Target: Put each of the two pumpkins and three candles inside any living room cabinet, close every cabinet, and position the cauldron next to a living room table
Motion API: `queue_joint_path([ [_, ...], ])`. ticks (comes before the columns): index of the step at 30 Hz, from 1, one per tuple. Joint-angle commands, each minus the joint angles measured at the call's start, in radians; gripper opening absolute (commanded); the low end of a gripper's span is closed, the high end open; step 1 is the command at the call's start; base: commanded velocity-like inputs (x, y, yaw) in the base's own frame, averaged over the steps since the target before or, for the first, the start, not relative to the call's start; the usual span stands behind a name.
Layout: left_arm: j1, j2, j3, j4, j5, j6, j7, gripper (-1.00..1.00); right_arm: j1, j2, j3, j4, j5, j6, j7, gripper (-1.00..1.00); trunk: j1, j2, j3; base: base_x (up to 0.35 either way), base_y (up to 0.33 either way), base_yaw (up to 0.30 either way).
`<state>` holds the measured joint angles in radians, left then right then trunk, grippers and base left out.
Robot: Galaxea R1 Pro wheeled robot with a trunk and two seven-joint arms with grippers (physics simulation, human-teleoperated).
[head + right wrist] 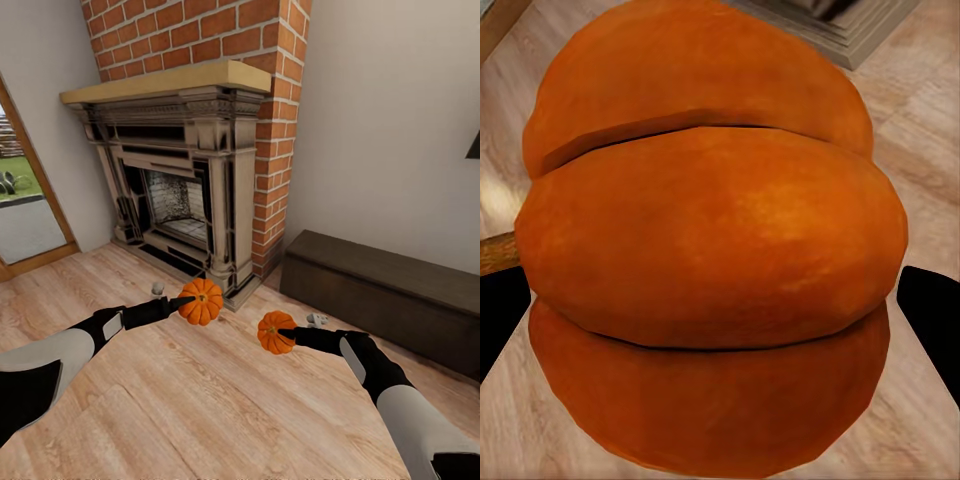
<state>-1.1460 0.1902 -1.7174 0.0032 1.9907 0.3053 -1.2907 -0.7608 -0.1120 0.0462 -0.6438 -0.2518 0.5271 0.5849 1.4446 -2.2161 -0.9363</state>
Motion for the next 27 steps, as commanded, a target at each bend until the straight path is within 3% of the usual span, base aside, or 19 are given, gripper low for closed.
queue_joint_path([
  [1, 0.000, 0.000, 0.005, 0.000, 0.001, 0.000, -0.001, -1.00, 0.000, 0.000, 0.000, 0.000, -0.001, 0.001, 0.000, -1.00, 0.000, 0.000, -0.001, 0.000, 0.000, -0.008],
  [27, 0.000, -0.001, 0.003, 0.000, -0.001, 0.000, 0.001, -1.00, 0.000, -0.001, -0.002, -0.008, -0.001, 0.004, -0.002, -1.00, 0.000, 0.000, -0.034, 0.000, 0.000, -0.089],
])
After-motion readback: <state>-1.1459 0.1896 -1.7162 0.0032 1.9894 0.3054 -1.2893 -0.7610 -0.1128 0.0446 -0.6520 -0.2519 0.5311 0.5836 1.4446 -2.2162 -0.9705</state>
